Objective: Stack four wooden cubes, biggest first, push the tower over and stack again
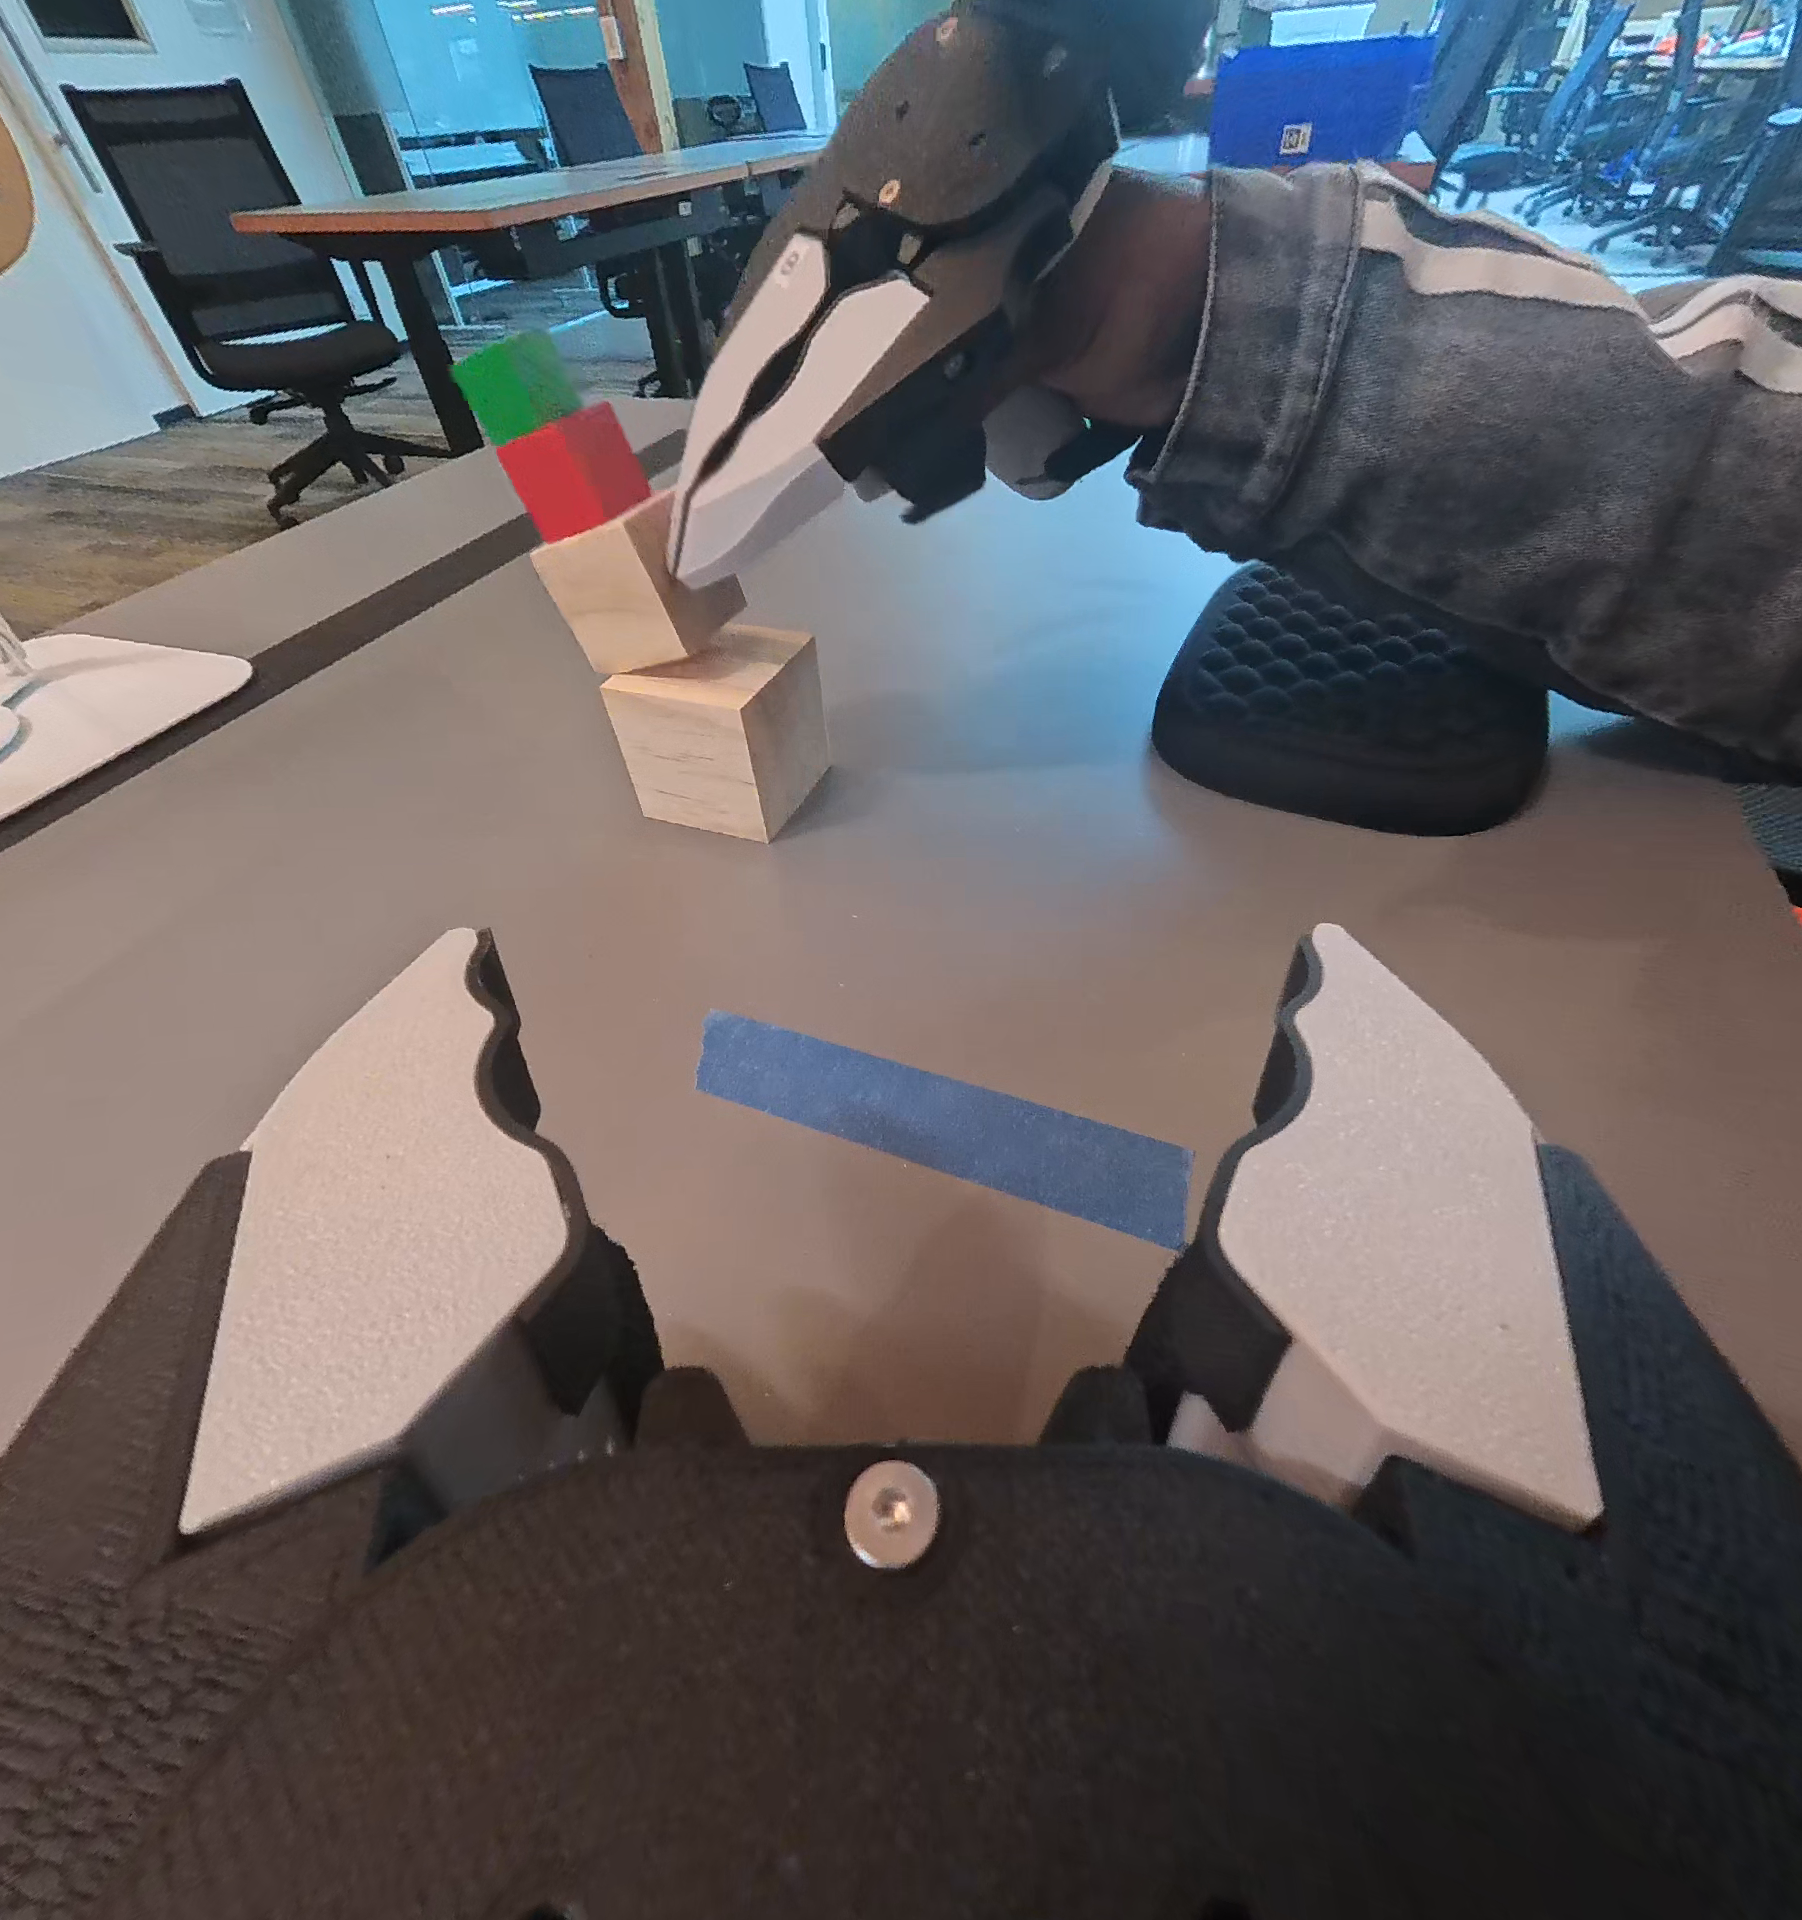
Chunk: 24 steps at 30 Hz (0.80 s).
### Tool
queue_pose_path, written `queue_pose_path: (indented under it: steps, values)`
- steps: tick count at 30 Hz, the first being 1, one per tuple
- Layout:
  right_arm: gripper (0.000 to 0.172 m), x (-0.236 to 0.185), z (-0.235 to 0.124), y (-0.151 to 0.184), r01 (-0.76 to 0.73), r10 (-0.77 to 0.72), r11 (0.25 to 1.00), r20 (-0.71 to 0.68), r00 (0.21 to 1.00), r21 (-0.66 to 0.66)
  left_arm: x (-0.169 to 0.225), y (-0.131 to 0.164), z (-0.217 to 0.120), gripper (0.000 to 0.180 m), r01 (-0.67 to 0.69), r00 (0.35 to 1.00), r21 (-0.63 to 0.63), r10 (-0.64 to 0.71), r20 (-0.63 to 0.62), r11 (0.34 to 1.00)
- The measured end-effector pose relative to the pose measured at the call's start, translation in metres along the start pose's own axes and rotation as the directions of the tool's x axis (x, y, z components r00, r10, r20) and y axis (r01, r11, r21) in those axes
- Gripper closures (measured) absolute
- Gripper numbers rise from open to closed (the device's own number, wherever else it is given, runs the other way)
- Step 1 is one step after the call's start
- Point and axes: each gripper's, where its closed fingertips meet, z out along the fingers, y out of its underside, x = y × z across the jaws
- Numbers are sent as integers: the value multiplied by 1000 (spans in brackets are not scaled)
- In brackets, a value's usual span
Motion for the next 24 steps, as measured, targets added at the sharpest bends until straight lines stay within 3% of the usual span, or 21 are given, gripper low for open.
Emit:
queue_pose_path:
  steps: [11, 15, 20, 24]
  values:
    - [169, 12, -4, -9, 14, -13, 999, -21, 1000, 31, 1, 0, 0, 45, -4, 1000, -1, 4, -2, 1000]
    - [143, 8, -16, -21, 16, -16, 995, -1, 1000, 102, 0, 0, 0, 45, -4, 1000, -2, 4, -2, 1000]
    - [87, 10, -26, -30, 5, -2, 991, -28, 1000, 135, 0, 0, 0, 45, -1, 1000, -1, 1, -1, 1000]
    - [74, 9, -30, -29, 27, -21, 991, -48, 999, 129, 0, 0, 0, 45, 0, 1000, -1, 0, -1, 1000]
